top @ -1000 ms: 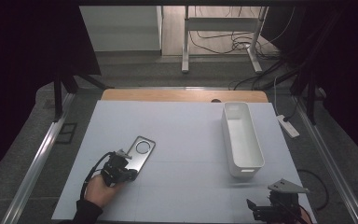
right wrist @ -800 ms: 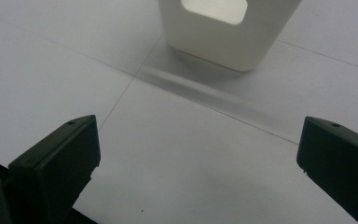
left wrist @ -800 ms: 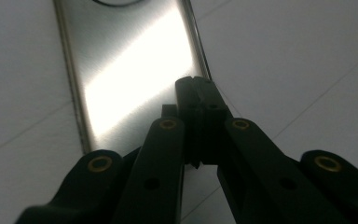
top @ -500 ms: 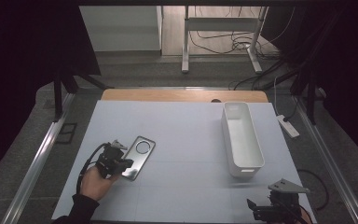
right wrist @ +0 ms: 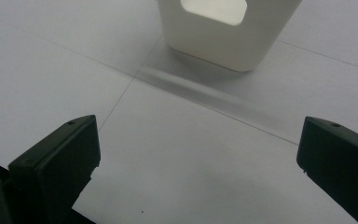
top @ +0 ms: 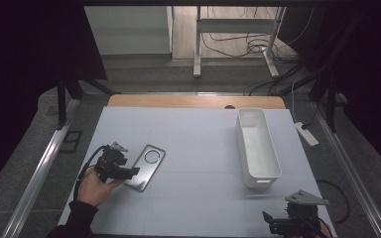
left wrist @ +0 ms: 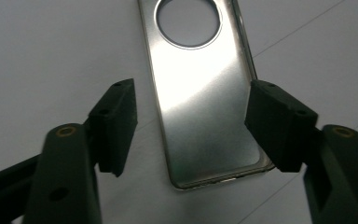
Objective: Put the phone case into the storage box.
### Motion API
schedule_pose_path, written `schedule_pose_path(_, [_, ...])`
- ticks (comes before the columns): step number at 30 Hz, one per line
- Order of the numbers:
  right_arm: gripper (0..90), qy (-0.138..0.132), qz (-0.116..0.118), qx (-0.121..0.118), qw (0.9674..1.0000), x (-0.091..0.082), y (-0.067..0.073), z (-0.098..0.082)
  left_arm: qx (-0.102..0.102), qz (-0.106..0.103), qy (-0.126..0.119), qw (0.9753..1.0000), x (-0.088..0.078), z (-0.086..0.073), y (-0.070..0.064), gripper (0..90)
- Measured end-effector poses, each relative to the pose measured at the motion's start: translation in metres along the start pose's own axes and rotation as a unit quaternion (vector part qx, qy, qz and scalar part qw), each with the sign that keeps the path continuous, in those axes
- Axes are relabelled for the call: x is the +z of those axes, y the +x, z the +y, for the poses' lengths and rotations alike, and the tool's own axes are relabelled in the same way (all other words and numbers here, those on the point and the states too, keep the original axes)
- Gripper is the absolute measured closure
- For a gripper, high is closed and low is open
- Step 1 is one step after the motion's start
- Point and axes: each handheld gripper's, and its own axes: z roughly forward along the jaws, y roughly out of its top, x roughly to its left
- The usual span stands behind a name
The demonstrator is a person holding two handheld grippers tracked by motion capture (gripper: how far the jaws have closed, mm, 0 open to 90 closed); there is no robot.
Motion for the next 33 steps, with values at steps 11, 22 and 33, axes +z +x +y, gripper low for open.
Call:
schedule_pose_path(11, [0.0,-0.001,0.003,0.000,1.0000,0.001,0.000,0.001,-0.022,0.020,-0.013,0.9995,-0.006,-0.005,0.014,0.0])
schedule_pose_path(22, [0.0,0.002,0.004,-0.004,1.0000,0.002,0.001,0.002,-0.014,0.016,-0.012,0.9997,0.007,-0.011,0.021,0.0])
schedule_pose_path(33, [0.0,0.001,0.004,-0.004,1.0000,0.002,0.001,0.002,-0.002,0.020,0.039,0.9990,0.033,-0.014,0.015,0.0])
